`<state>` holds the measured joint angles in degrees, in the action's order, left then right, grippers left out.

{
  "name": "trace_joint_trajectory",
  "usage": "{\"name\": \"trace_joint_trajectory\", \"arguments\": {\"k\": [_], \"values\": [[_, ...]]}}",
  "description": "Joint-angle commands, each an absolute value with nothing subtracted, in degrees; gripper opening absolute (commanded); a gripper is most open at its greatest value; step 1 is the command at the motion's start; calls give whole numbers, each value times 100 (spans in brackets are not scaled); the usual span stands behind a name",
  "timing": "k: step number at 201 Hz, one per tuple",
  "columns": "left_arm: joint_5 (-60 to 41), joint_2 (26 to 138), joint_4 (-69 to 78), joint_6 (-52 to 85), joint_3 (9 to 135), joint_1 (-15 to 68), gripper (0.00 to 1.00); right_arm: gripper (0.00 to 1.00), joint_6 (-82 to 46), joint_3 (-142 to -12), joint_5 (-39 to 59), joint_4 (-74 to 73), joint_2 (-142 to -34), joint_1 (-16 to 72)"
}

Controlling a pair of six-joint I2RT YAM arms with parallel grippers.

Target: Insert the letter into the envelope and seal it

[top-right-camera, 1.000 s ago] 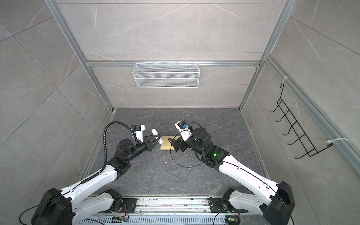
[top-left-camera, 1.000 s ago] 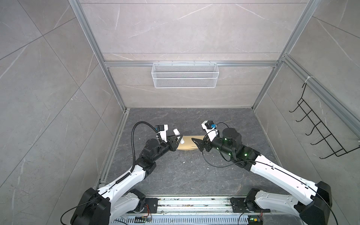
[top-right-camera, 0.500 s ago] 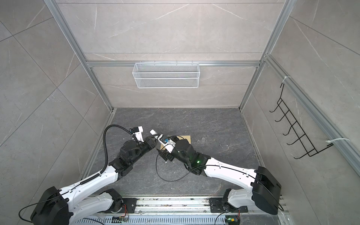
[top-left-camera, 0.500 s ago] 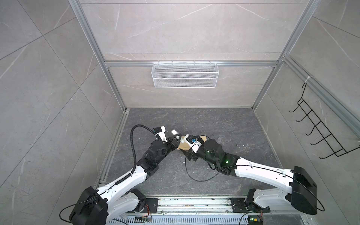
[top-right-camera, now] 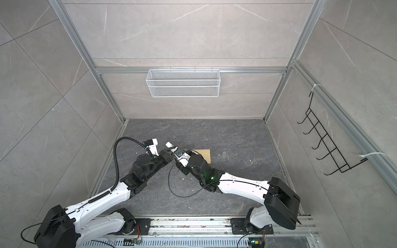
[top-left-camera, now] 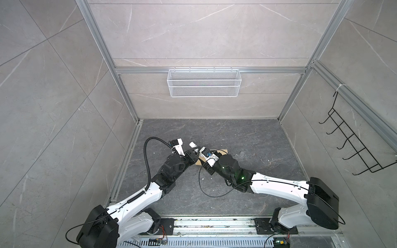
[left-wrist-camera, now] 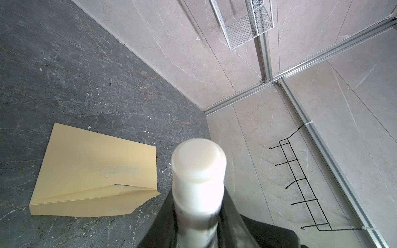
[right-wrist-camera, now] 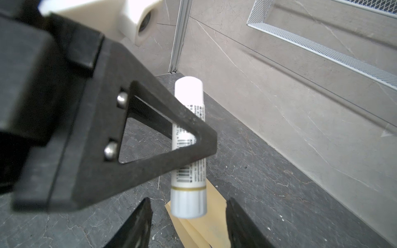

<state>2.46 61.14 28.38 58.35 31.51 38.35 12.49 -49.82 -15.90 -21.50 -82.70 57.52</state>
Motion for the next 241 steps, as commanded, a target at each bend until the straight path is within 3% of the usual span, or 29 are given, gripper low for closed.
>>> {"name": "trace_joint_trajectory", "arguments": {"k": [1,105,139,162,196,241], "values": [[212,6101,3152,5847,3384,3863,0,52,1156,-5204,-1763,-2328,-8391,5783],[28,6152,3359,5793,3333,3872,0,26,1028,-5372,-1701,-2181,-8552,5774],[-182,6138,3452,5486,3333,3867,0,12,778,-5314,-1240,-2024,-8413,5583],[-447,6070,3758,4980,3229,3860,0,3,382,-5271,-310,-1798,-8184,5230],[-988,5969,4315,4288,3044,3863,0,2,-512,-5431,2094,-1453,-8086,4342],[-1405,6011,4698,4037,2988,3859,0,4,-1282,-5451,3624,-1843,-8220,3820]]}}
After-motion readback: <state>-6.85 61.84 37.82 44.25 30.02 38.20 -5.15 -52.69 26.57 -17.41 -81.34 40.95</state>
